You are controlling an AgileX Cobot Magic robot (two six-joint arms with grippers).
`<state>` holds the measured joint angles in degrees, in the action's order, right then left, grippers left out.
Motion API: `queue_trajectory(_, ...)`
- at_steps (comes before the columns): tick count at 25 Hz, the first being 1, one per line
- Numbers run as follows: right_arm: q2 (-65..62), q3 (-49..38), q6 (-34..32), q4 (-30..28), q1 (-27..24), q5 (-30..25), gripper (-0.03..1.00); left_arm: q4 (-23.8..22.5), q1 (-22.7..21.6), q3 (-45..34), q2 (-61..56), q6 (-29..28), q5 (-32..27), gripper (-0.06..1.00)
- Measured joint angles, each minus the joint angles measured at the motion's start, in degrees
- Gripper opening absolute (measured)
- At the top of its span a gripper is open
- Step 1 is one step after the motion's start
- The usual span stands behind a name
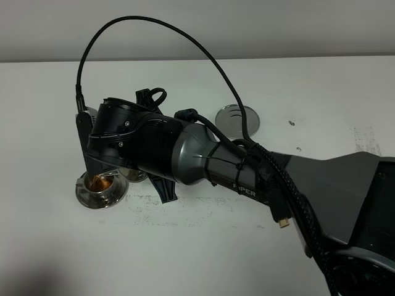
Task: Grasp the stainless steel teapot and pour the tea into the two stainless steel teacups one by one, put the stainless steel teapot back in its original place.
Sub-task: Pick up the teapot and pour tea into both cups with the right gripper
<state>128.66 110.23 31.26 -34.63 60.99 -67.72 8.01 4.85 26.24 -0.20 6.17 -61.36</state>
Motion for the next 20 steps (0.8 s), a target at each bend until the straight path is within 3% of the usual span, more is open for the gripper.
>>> queue_trajectory(20, 0.0, 0.0, 2.29, -2.72, 0.19, 1.31, 0.17, 0.0, 0.0, 0.0, 0.0, 0.0, 0.0, 0.33)
